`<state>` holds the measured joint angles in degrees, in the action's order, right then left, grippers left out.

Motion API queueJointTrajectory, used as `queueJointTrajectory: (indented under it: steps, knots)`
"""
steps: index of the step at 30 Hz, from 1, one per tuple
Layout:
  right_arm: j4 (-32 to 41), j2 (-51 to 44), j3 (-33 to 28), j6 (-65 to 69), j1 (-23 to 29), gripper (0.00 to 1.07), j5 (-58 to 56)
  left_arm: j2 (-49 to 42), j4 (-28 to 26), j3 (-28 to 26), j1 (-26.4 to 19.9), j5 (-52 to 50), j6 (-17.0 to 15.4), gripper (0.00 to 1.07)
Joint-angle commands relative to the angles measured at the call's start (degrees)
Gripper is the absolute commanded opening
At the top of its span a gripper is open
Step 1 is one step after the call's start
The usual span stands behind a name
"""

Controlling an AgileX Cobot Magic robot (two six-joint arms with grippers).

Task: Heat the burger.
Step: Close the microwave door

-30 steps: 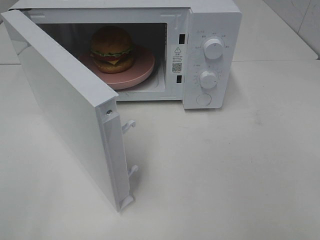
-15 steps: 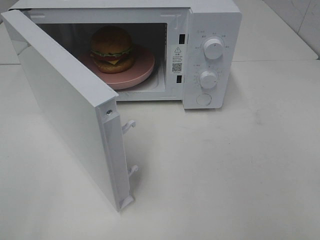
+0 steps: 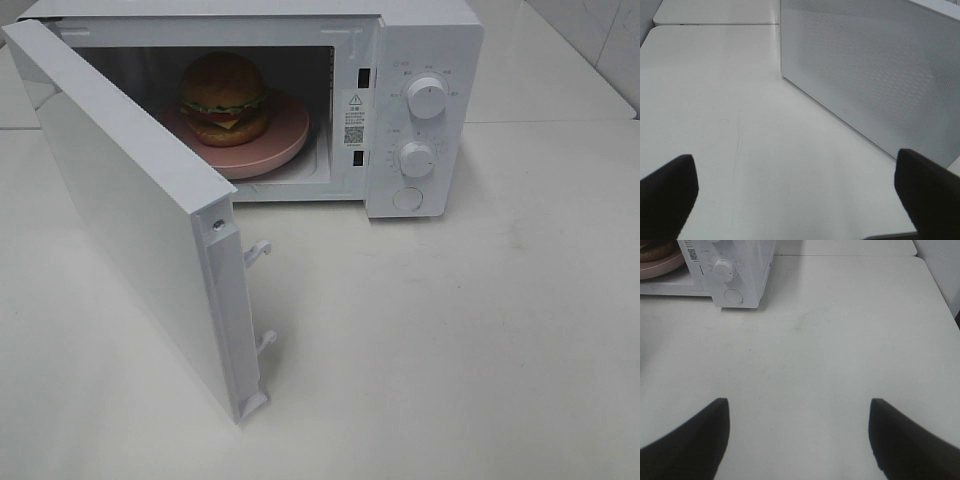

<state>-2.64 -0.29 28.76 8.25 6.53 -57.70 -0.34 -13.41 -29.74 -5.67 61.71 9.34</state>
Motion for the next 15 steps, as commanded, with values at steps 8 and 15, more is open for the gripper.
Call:
queueJointTrajectory:
  steps: [8, 15]
  knots:
    - [-0.2, -1.5, -0.1, 0.3, -0.2, 0.75, 0.7, 0.1, -0.1, 0.1, -0.3, 0.1, -0.1, 1.00]
    - [-0.2, -1.5, -0.1, 0.3, -0.2, 0.75, 0.7, 0.1, -0.6, 0.1, -0.3, 0.0, -0.2, 1.00]
